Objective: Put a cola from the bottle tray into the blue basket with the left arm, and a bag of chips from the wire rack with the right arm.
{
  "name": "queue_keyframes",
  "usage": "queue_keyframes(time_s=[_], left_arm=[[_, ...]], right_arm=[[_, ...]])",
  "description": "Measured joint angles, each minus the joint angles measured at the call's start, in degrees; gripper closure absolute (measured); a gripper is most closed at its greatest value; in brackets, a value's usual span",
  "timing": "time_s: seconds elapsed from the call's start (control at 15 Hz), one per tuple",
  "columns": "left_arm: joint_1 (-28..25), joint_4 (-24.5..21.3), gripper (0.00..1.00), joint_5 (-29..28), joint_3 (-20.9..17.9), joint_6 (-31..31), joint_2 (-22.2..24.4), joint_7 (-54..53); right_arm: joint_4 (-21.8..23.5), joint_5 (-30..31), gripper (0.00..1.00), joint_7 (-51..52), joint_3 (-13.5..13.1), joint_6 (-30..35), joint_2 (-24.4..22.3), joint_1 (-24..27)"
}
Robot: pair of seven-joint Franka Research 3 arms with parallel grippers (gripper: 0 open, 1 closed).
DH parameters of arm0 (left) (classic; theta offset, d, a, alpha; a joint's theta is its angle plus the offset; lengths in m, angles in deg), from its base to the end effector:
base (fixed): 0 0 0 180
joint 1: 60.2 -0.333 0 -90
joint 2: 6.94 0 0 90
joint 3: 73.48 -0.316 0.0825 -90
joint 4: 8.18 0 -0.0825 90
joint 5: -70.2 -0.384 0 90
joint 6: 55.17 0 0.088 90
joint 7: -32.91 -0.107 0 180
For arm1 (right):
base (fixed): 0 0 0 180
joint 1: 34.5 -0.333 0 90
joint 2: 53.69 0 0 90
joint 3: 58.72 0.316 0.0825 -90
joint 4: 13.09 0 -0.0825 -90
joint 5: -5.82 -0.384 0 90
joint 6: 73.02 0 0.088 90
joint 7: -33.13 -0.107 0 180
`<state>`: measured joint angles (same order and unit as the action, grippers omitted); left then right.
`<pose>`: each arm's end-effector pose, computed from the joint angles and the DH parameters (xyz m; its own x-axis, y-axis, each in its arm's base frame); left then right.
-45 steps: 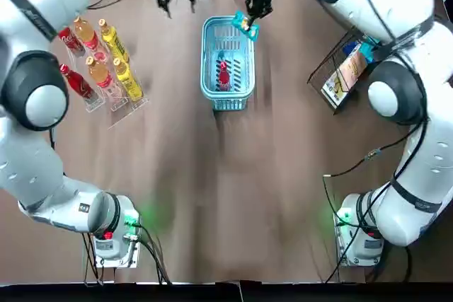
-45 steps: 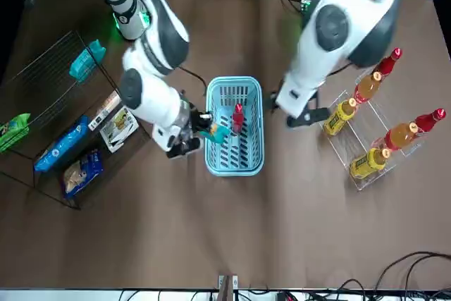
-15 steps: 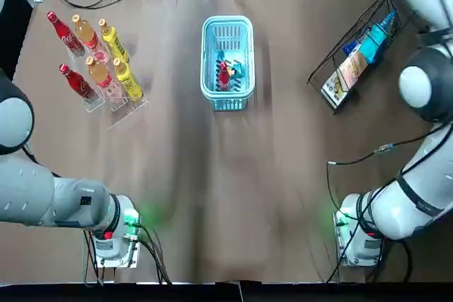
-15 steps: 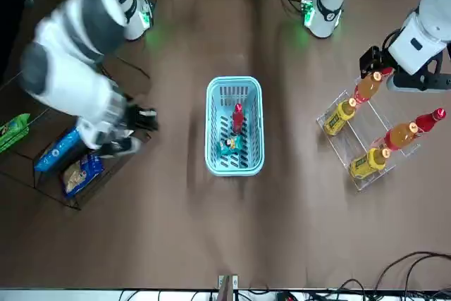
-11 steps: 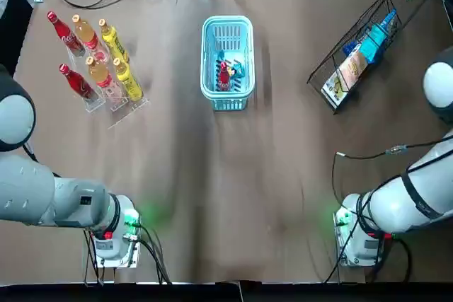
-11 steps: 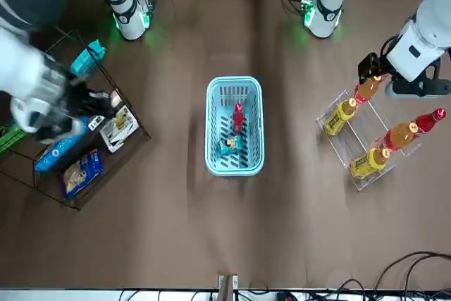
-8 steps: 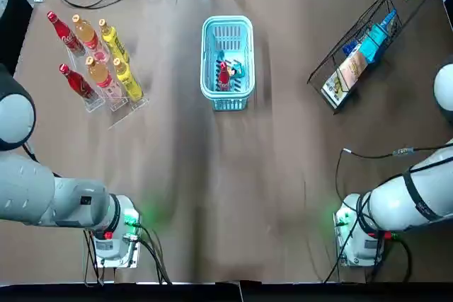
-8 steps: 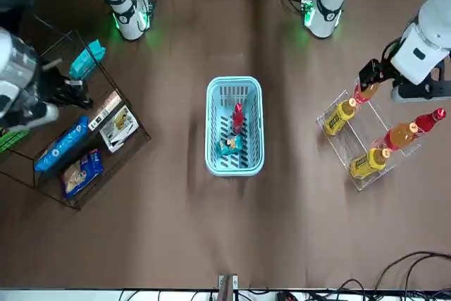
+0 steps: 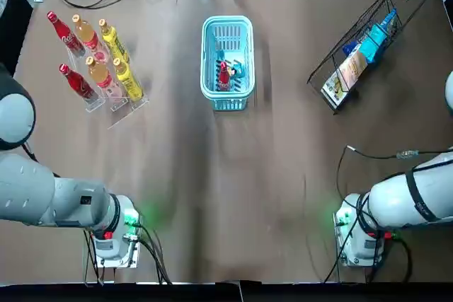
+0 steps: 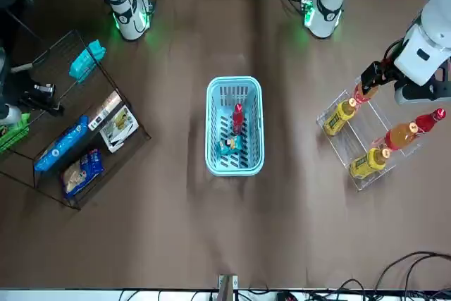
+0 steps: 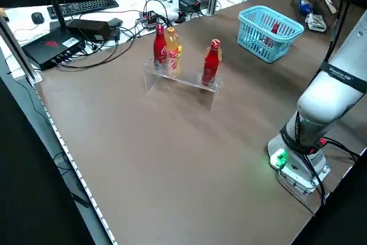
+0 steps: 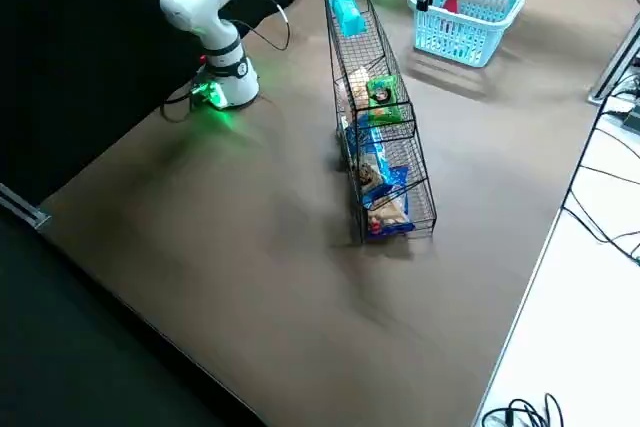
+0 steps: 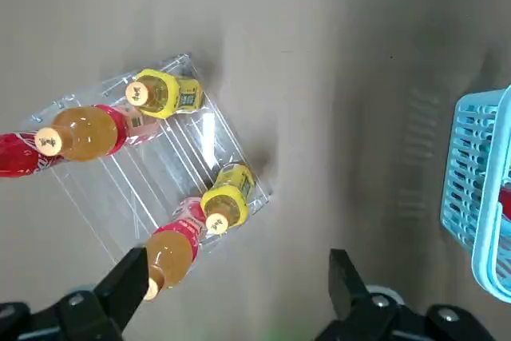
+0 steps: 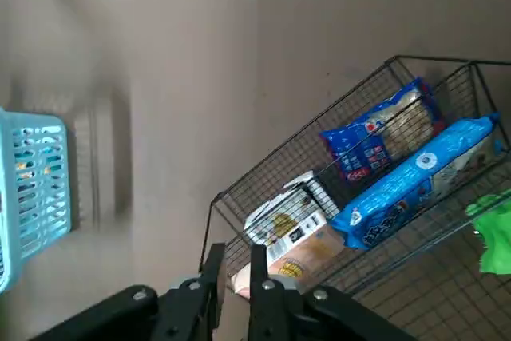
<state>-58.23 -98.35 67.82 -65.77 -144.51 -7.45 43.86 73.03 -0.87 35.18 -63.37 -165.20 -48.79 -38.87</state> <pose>0.5486 -0.0887 0.6173 0.9996 0.0225 -0.0152 0.0218 -0.9988 -0.0440 0.5847 0.0113 0.6120 0.9994 0.0267 0.0242 0.0292 -0.9936 -0.1088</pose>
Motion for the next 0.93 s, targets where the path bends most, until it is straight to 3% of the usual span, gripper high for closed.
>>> queue_keyframes(time_s=[0.2, 0.27, 0.8, 0.93], left_arm=[[-0.01, 0.00, 0.00, 0.00, 0.01, -0.02, -0.31, 0.18], [-0.01, 0.00, 0.00, 0.00, 0.01, -0.03, -0.40, 0.20], [0.05, 0.00, 0.00, 0.00, 0.17, -0.05, -0.53, 0.26], [0.06, 0.00, 0.00, 0.00, 0.19, -0.05, -0.53, 0.26]], right_arm=[[4.48, 0.13, 0.79, 0.01, 0.01, -3.43, -2.19, 1.29], [4.96, 0.13, 0.74, 0.02, 0.01, -3.88, -2.51, 1.62], [5.17, 0.27, 0.02, 0.88, 0.41, -3.92, -2.94, 2.19], [5.23, 0.32, 0.00, 1.08, 0.35, -3.21, -2.94, 2.69]])
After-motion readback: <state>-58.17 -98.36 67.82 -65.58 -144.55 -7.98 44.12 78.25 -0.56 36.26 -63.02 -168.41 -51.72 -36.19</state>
